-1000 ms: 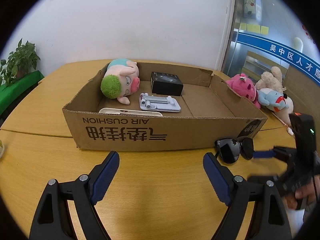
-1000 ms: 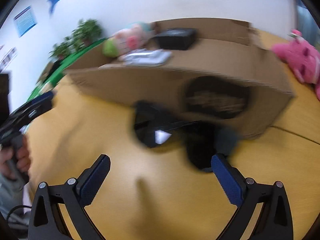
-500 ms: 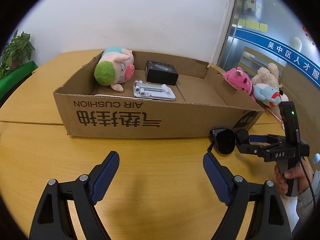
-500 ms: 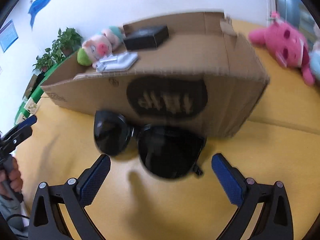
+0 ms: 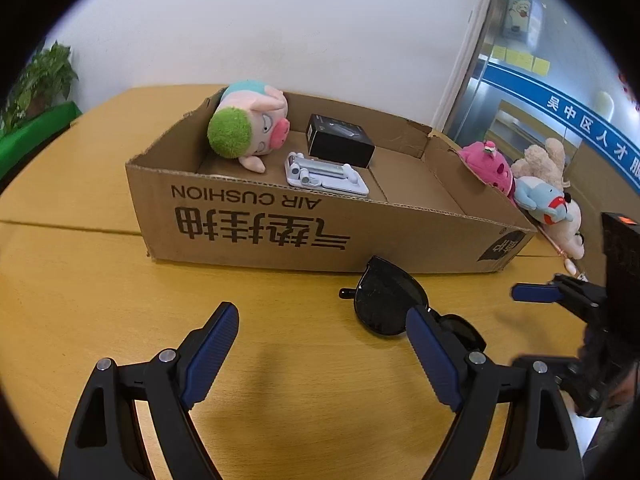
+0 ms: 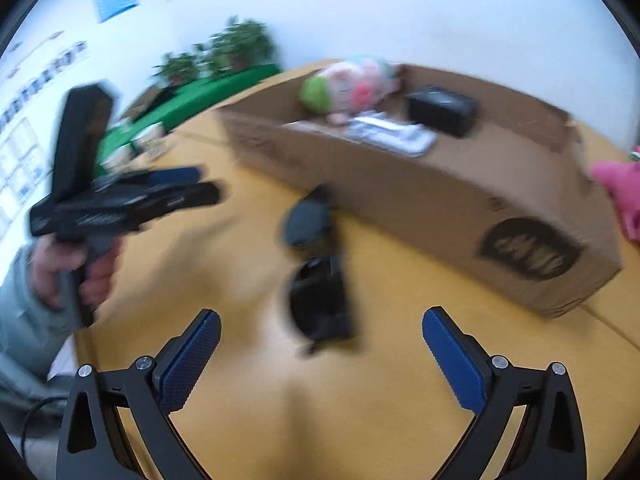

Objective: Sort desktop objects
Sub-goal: 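Move the left tool to the black sunglasses and close on them, then lift the sunglasses with the left tool and carry them into the box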

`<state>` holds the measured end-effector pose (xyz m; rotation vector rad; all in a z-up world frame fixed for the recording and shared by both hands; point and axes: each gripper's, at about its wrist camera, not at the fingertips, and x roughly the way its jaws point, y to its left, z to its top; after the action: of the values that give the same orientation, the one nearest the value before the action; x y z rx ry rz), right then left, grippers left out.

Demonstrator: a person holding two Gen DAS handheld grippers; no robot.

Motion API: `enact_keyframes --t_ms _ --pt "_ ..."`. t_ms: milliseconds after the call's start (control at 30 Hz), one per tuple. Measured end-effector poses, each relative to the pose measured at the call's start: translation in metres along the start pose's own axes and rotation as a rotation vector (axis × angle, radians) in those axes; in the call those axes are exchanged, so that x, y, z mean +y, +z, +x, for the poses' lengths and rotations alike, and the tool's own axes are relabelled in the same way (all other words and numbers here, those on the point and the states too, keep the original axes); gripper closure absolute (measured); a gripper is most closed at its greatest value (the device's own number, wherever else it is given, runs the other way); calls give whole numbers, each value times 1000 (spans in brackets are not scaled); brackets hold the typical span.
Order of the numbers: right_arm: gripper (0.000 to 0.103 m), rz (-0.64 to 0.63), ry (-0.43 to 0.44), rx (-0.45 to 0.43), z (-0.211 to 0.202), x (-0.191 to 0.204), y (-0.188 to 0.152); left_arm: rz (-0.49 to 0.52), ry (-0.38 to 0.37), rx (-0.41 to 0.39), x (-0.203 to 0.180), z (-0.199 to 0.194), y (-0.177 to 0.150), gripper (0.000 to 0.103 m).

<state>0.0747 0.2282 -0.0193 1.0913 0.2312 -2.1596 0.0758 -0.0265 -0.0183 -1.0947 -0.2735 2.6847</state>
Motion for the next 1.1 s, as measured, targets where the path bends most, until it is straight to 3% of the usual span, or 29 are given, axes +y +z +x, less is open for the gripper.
enact_keyframes --t_ms 133,233,267,333,433,467,567,633,933,1100 --pt "4 45 37 43 29 -5 10 -54 -74 40 1 8 2 17" --pt "13 21 53 65 45 12 3 -99 -136 89 2 19 5 18" --pt "23 15 39 83 54 20 0 -124 -165 115 2 26 5 18" --pt "29 -8 -19 83 57 32 -7 -160 -206 156 1 38 4 20" --pt "48 -3 -70 96 52 44 -10 -195 -266 229 -7 55 -3 27" --pt "54 0 -88 96 51 46 -12 -192 -282 254 -13 61 -7 34" --pt "58 40 -103 89 48 51 -16 -162 -333 275 -29 64 -14 43" --pt "63 103 -76 69 43 51 -20 -168 -363 308 -36 69 -18 60" --pt "67 181 -48 6 44 56 -27 -190 -346 288 -33 60 -19 69" --pt "69 188 -42 -14 37 58 -28 -176 -361 252 -39 48 -8 83"
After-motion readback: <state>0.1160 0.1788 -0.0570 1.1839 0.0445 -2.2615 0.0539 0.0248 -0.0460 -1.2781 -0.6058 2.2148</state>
